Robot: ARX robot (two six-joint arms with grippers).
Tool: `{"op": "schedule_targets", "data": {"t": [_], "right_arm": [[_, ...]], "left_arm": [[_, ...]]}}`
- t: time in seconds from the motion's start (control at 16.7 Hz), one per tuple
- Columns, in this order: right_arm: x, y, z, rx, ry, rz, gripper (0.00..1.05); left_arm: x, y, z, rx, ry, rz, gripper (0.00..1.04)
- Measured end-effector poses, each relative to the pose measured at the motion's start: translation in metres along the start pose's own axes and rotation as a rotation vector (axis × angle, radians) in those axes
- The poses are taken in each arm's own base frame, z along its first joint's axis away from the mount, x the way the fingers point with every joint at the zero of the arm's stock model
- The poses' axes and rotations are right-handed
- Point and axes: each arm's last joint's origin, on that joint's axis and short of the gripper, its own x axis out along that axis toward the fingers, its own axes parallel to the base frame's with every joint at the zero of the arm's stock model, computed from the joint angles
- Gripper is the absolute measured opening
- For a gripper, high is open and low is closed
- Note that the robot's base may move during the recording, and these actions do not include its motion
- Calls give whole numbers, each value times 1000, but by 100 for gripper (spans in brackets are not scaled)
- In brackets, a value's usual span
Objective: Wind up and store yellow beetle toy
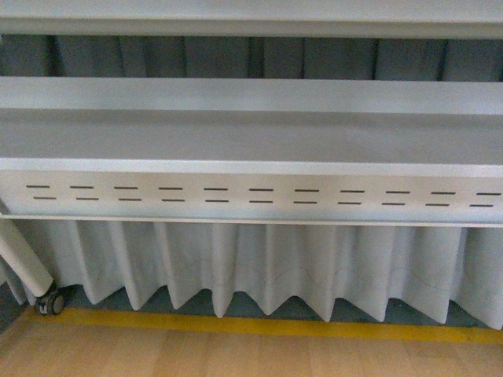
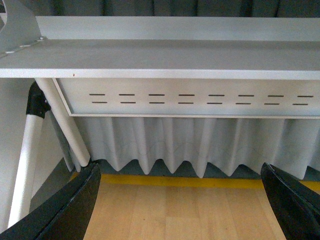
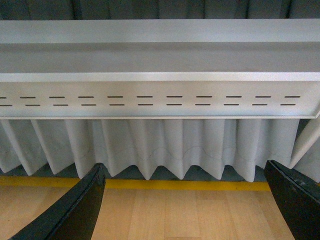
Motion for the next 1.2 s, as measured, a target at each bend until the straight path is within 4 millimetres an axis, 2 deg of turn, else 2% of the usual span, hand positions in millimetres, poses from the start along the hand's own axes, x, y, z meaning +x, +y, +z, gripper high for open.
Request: {"op": "schedule_targets", "data": {"t": [1.2], "right_arm": [[0, 0, 0, 0, 0, 0, 98]], "left_arm": [[0, 0, 0, 0, 0, 0, 98]]}}
